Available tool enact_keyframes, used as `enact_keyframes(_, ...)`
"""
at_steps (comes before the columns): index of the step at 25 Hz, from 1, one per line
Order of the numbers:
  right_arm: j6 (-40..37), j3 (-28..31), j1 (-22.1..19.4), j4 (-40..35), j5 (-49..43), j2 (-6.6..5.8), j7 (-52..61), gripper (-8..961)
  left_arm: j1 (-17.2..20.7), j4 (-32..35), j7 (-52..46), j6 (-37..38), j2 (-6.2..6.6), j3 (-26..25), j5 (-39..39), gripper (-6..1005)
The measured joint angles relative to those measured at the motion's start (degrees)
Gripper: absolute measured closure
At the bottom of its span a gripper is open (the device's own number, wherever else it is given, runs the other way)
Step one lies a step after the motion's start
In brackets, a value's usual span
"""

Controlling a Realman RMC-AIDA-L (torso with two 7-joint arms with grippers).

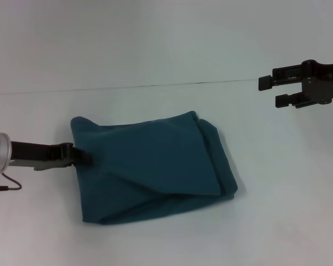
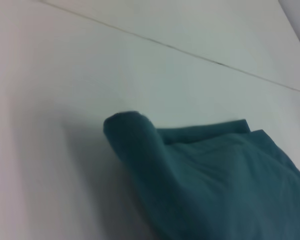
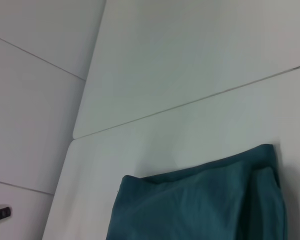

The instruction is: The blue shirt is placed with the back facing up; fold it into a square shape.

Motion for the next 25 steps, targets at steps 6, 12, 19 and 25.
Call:
enact_keyframes(6,-0.02,0.20,0.06,0.00,0.00,0.00,0.00,95,2.41,5.86,-3.11,3.90,0.08,-2.80,-0.87,846)
enact_keyframes(12,0.05,0.09,0.30,0.00,0.00,0.07,0.00,95,5.44,7.14,-9.50,6.00,-1.00,-9.28,-6.56,624)
enact_keyframes(19,0.42,0.06,0.51,0.70,0.00,0.18,0.00,95,6.15,2.78,-12.10,1.70,-3.86,-9.94,-8.01,415)
enact_keyframes(25,0.42,0.09,0.14,0.74,0.00,0.23,0.00,96,7.66,1.55,-12.02,2.07,-5.17,-9.72,-8.72,353)
